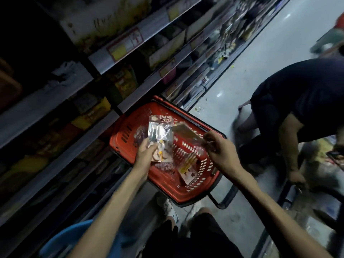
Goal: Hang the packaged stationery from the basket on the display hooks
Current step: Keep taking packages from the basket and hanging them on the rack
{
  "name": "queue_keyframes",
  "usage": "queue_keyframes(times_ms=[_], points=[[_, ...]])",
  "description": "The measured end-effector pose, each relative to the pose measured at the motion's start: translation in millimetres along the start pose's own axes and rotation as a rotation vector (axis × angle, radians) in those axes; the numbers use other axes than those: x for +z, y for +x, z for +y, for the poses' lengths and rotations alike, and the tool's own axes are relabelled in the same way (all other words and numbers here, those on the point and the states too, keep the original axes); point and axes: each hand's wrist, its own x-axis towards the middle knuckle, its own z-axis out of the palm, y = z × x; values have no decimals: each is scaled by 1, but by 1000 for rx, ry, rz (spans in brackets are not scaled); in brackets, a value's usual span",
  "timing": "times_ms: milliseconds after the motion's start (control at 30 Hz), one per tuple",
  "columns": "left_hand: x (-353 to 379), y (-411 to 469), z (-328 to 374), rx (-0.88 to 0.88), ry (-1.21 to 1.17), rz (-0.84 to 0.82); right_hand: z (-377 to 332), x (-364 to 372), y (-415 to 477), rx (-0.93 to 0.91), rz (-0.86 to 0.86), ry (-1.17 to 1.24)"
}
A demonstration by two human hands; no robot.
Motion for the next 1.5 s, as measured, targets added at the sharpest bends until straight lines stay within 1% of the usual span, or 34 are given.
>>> queue_keyframes(times_ms=[100, 133, 200, 267, 333, 400, 433, 500, 567, 633, 667, 733, 800, 833, 867, 933, 1067, 1233, 1400, 1500], points=[[18, -20, 31, -112, -160, -195, -4, -20, -19, -179, 130, -100], [23, -26, 41, -131, -163, -269, -4, -26, -25, -244, 186, -133], [36, -42, 59, -136, -102, -369, -4, -37, -38, -357, 289, -178], [50, -61, 71, -116, -2, -405, -1, -46, -52, -428, 368, -201], [63, -81, 73, -68, 80, -431, 0, -56, -69, -455, 446, -228], [76, -101, 70, -29, 129, -475, 3, -66, -91, -420, 522, -255], [83, -113, 66, -10, 126, -499, 4, -72, -104, -369, 553, -266], [99, -140, 58, 22, 88, -547, 5, -81, -138, -199, 617, -259], [113, -169, 46, 58, 90, -568, 4, -86, -180, 13, 703, -206], [125, -195, 29, 72, 113, -587, 0, -86, -224, 234, 826, -22], [129, -210, 21, 68, 117, -605, -3, -86, -245, 344, 885, 136], [136, -239, 5, 58, 148, -654, -7, -89, -282, 519, 987, 611], [142, -269, -10, 69, 218, -705, -14, -97, -317, 602, 1032, 1113], [145, -285, -16, 64, 248, -734, -17, -101, -334, 610, 1037, 1260], [148, -299, -24, 50, 274, -774, -19, -105, -350, 605, 1049, 1327], [154, -324, -39, 37, 344, -854, -20, -106, -378, 599, 1125, 1314], [166, -358, -61, 65, 515, -996, -16, -101, -421, 705, 1335, 1182], [185, -387, -66, 73, 651, -1188, -21, -101, -455, 794, 1497, 1108], [204, -405, -59, 238, 739, -1340, -35, -98, -475, 821, 1642, 976], [217, -409, -58, 247, 766, -1440, -47, -99, -489, 849, 1731, 803]])
